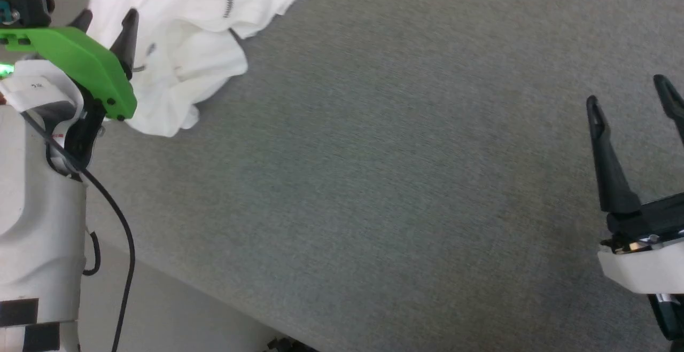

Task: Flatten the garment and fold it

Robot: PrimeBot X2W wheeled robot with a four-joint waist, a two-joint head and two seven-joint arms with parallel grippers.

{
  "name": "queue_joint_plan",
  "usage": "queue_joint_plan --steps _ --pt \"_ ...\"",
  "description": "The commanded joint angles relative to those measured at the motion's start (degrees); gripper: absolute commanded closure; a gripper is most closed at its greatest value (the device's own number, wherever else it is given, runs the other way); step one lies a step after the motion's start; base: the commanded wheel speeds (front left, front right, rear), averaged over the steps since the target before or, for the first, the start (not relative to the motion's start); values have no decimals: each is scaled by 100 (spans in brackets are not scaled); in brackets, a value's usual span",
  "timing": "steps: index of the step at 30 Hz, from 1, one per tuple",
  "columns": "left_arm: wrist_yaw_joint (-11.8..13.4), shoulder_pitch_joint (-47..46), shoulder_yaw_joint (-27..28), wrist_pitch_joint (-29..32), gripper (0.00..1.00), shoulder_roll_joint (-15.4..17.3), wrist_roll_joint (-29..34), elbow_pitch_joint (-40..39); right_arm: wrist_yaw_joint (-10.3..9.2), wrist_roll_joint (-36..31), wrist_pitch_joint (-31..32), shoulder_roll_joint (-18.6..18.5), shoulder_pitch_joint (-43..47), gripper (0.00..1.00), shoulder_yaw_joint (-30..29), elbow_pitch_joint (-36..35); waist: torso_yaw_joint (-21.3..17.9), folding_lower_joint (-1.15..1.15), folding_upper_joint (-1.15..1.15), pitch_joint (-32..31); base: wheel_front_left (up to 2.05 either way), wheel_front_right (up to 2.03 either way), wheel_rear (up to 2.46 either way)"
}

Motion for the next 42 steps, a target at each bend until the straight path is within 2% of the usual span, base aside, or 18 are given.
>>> queue_joint_plan --steps 1,10,14,15,16,17,23,32,38,42 --pt "47 -12 -14 83 0 63 7 134 -10 41 45 -35 -108 0 -26 -84 -419 -1 0 455 0 0 0" --pt "87 186 -102 696 0 56 -164 932 -10 114 93 -105 -46 0 -152 -190 -589 -1 0 664 0 0 0" --pt "-25 200 -231 809 0 124 -169 1146 -10 141 114 -137 -44 0 -160 -207 -617 -1 0 661 0 0 0" --pt "-50 203 -249 775 13 145 -171 1198 -10 147 122 -145 -50 0 -165 -205 -622 -1 0 649 0 0 0" --pt "-73 204 -276 739 61 171 -157 1233 -10 152 127 -150 -56 0 -169 -202 -627 -1 0 635 0 0 0" --pt "-97 199 -301 659 100 210 -134 1267 -10 156 131 -154 -62 0 -169 -193 -631 -1 0 610 0 0 0" --pt "-126 79 -216 101 100 412 -114 1367 -10 194 53 -71 -92 0 -101 -59 -663 -1 0 342 0 0 0" --pt "-82 -333 32 -543 100 1066 44 961 -10 224 -368 403 -105 0 -88 494 -852 -1 0 -540 0 0 0" --pt "93 -1038 189 -431 100 1312 23 190 -10 221 -843 926 136 0 -326 1101 -1078 -1 0 -1509 0 0 0" --pt "212 -1586 167 -264 100 1176 -56 -221 -10 234 -1045 1108 275 0 -470 1352 -1171 -1 0 -1924 0 0 0"
